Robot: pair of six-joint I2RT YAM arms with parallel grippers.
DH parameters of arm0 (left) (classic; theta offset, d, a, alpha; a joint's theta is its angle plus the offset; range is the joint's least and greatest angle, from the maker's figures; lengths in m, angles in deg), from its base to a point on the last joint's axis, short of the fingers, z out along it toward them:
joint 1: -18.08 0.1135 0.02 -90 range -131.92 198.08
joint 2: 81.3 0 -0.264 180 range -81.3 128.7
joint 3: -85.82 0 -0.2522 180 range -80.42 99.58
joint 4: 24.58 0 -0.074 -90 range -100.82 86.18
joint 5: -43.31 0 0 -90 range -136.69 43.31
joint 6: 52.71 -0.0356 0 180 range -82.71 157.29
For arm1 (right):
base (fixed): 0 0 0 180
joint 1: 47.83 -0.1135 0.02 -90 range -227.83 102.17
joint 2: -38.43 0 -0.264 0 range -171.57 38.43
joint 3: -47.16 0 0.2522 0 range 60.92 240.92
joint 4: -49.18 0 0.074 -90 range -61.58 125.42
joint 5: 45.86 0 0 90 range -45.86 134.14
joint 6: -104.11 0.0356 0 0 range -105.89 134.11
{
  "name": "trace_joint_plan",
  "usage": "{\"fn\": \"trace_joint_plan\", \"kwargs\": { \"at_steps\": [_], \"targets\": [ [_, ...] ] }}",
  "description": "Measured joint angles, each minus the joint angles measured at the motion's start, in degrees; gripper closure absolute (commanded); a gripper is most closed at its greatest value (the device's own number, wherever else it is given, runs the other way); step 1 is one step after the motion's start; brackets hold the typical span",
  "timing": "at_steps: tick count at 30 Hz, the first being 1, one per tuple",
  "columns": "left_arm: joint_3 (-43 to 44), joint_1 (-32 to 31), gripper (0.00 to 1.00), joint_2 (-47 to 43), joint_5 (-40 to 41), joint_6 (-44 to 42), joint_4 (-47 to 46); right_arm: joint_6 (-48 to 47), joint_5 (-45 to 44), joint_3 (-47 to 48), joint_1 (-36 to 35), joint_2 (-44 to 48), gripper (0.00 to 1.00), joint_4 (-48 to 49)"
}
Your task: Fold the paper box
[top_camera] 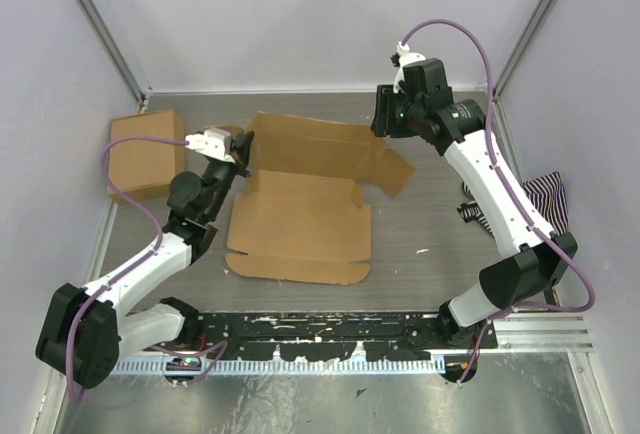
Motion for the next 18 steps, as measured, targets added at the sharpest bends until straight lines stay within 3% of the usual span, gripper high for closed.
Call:
{"fn": "trace_joint_plan", "kwargs": {
  "at_steps": [2,6,13,18],
  "targets": [
    [0.0,-0.1,1.0,0.0,-0.4,-0.4,-0.9,-0.2,0.2,0.0,0.0,-0.4,0.61,-0.1],
    [0.0,-0.1,1.0,0.0,-0.4,-0.9,-2.1,-0.2,1.2,-0.2,0.0,-1.9,0.65,-0.6],
    [0.0,-0.1,0.99,0.2,-0.2,-1.4,-2.5,0.2,3.3,-3.9,0.0,-2.1,0.92,-0.7],
    [0.0,-0.4,0.68,0.2,0.5,-0.4,-2.3,0.6,4.5,-6.0,-0.1,-2.1,0.97,0.5]
  ]
}}
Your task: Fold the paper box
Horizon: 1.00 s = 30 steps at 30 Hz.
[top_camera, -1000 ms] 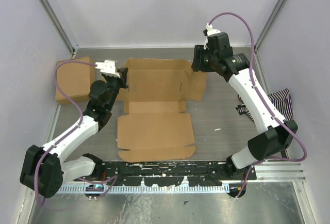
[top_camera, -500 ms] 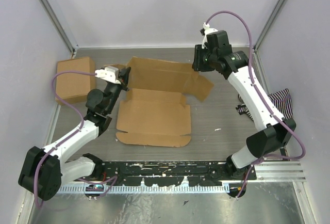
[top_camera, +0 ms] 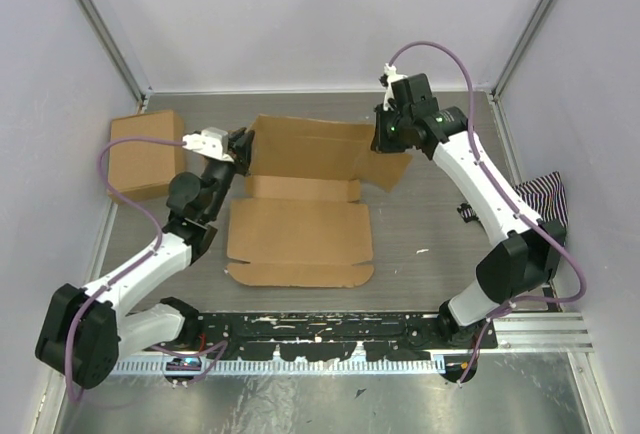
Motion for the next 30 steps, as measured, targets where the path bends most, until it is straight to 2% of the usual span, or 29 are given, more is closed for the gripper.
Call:
{"fn": "trace_joint_plan", "kwargs": {
  "at_steps": [3,6,10,15,18,23,30],
  "targets": [
    [0.6,0.0,0.6,-1.2,1.4,2.2,4.7,0.4,-0.8,-2.5,-0.1,0.1,0.98,2.1],
    [5.1,0.0,0.57,-3.4,2.4,5.7,17.4,0.3,-2.8,-7.3,-0.8,1.1,0.98,6.5],
    [14.6,0.0,0.58,-5.3,2.9,10.0,34.4,0.5,-5.7,-12.9,-1.8,3.0,0.99,13.6],
    [20.0,0.0,0.57,-6.2,5.9,11.8,47.2,1.0,-11.5,-17.6,-5.3,3.5,0.99,21.0],
    [22.7,0.0,0.58,-3.7,7.3,12.0,55.0,1.0,-15.5,-21.5,-8.0,4.7,0.99,25.0],
    [28.2,0.0,0.63,3.7,8.1,12.6,65.6,2.2,-19.4,-29.3,-11.2,8.4,0.99,29.8],
    [28.4,0.0,0.63,5.0,8.9,13.9,69.9,2.9,-22.3,-37.5,-13.0,13.3,0.99,35.5]
  ]
}}
